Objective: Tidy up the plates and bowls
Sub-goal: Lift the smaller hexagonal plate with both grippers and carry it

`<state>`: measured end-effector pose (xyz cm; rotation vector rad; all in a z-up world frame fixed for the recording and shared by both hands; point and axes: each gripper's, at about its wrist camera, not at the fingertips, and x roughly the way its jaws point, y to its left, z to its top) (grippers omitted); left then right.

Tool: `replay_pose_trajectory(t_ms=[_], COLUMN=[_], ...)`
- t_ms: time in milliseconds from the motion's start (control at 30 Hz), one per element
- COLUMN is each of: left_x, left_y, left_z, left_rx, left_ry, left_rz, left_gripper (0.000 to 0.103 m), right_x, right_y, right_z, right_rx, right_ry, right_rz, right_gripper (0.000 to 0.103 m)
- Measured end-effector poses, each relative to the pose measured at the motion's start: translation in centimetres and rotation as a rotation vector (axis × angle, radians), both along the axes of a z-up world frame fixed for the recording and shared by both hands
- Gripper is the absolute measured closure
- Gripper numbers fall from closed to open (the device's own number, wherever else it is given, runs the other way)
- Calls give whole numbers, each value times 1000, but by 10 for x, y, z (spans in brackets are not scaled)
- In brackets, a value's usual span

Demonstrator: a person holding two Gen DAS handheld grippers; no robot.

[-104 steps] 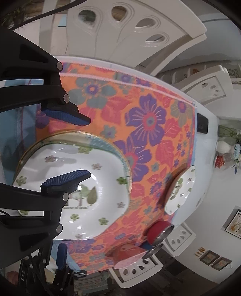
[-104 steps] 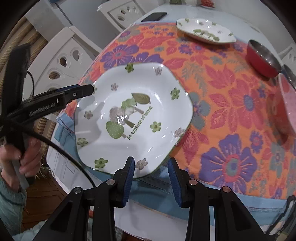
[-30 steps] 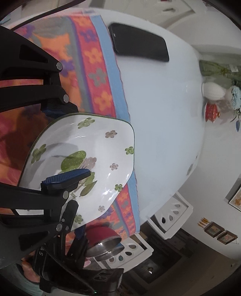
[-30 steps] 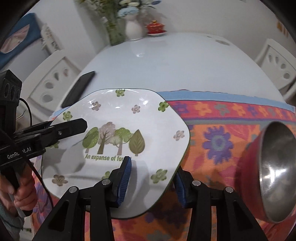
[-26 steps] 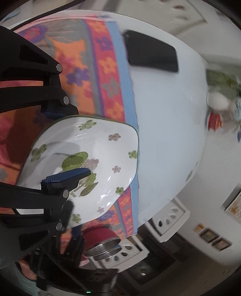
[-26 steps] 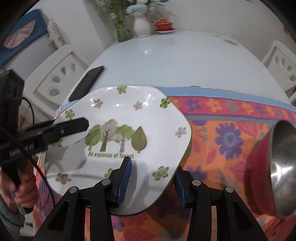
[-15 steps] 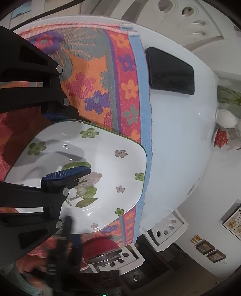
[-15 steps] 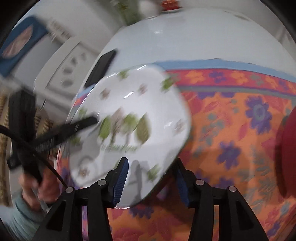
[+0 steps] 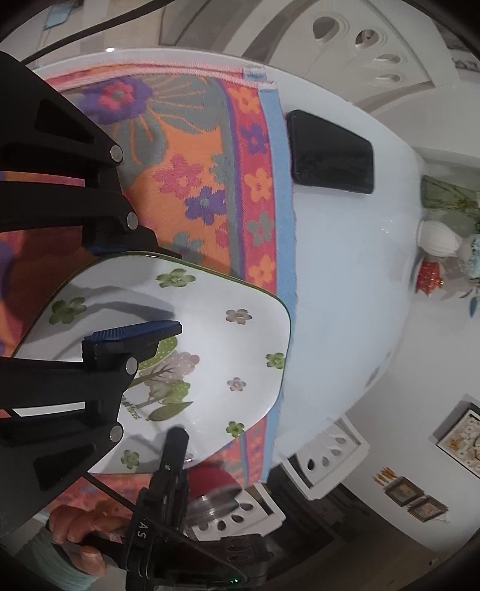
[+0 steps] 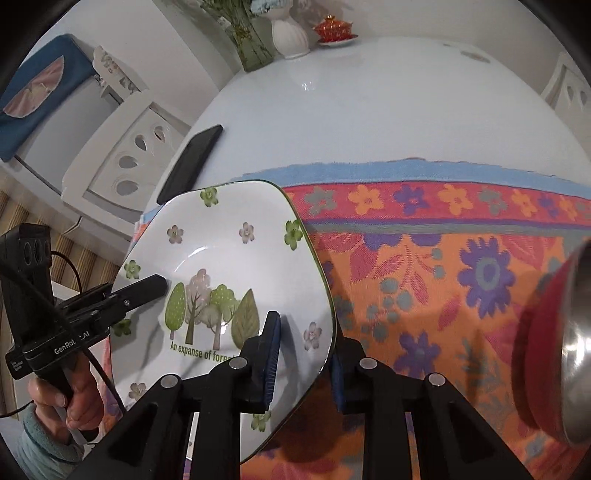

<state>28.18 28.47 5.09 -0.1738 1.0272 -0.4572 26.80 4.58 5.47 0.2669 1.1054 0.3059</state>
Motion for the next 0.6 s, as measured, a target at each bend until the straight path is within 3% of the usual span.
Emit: replay_pose_trajectory(t_ms=[300,600], left_x=[-51,-135], left_y=[-1,8], left_z=[63,89], left_rx=[-16,-37], left_ry=[-80,-90], left_rz=[34,103], left_gripper=[77,77], right_x=[-47,-135], right_y=[-7,-1], right_z=[60,98], right_rx=[5,-19], right_ry=[-58,-63], right_rz=[-20,10], right_gripper=[80,80])
